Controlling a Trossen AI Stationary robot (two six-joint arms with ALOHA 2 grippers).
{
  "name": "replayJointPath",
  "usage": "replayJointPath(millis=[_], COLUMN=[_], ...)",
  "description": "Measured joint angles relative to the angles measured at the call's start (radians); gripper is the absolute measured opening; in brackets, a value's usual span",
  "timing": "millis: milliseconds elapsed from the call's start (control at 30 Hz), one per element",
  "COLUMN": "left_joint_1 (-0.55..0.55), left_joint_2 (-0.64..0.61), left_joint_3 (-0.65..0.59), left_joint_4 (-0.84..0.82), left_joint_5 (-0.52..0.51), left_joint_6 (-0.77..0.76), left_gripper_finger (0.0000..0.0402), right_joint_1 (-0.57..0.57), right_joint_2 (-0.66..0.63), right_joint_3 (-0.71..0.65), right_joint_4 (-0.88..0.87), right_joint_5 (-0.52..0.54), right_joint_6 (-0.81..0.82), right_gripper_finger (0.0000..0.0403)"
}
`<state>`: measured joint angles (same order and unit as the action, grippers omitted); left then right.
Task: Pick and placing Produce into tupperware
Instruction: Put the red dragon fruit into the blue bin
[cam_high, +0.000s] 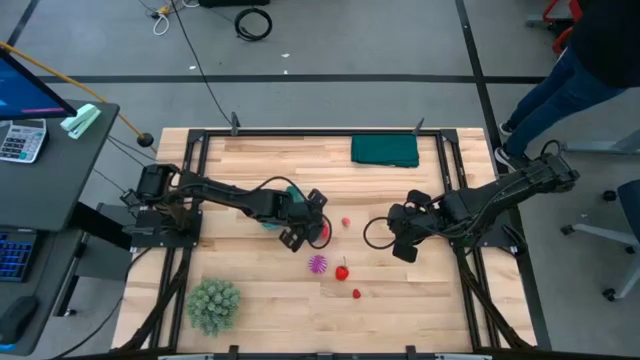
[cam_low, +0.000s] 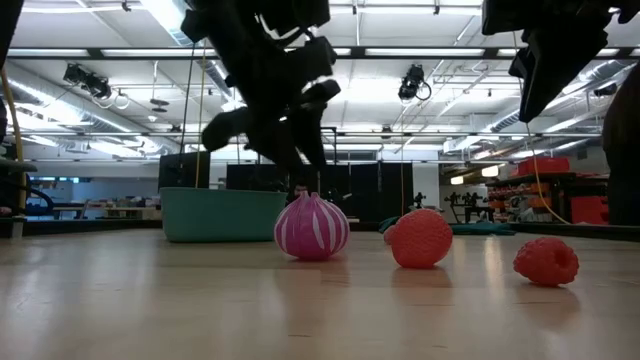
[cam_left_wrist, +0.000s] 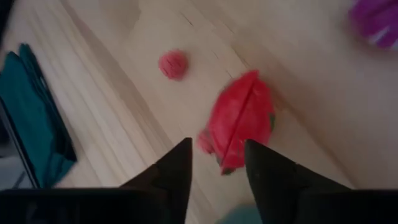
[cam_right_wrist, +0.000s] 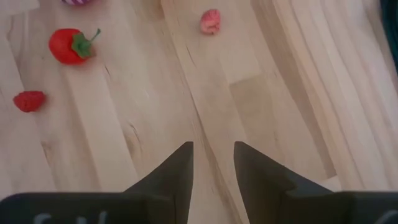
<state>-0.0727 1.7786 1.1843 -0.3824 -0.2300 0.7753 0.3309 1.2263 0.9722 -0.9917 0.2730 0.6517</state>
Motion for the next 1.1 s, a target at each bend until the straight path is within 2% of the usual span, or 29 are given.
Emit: replayJointPath(millis=[200, 400, 667, 967, 1100], left_joint_1=[0.0, 0.0, 0.0, -0.004, -0.005], left_joint_2=[0.048, 0.09, 0.101, 0.114, 0.133], left_joint_3=[0.0, 0.0, 0.001, 0.0, 0.002], left_joint_4=[0.039, 0.019, 0.054, 0.083, 0.174], left_joint_5=[-0.001, -0.001, -0.002, 0.024, 0.026], left_joint_6=[0.006, -0.004, 0.003, -0.026, -0.021], left_gripper_finger=[0.0201, 0.0226, 0.0233, 0.0234, 0.0234], right_joint_1=[0.0, -0.001, -0.002, -0.002, -0.002], right_joint_2=[-0.004, -0.003, -0.003, -0.002, -0.002], right_joint_3=[0.0, 0.0, 0.0, 0.0, 0.0], right_joint_4=[0.018, 0.028, 0.042, 0.051, 0.056], right_joint_5=[-0.005, -0.004, 0.062, 0.062, 0.063], right_joint_6=[-0.021, -0.025, -0.027, -0.045, -0.046], right_gripper_finger=[0.0124, 0.0124, 0.0124, 0.0124, 0.0124])
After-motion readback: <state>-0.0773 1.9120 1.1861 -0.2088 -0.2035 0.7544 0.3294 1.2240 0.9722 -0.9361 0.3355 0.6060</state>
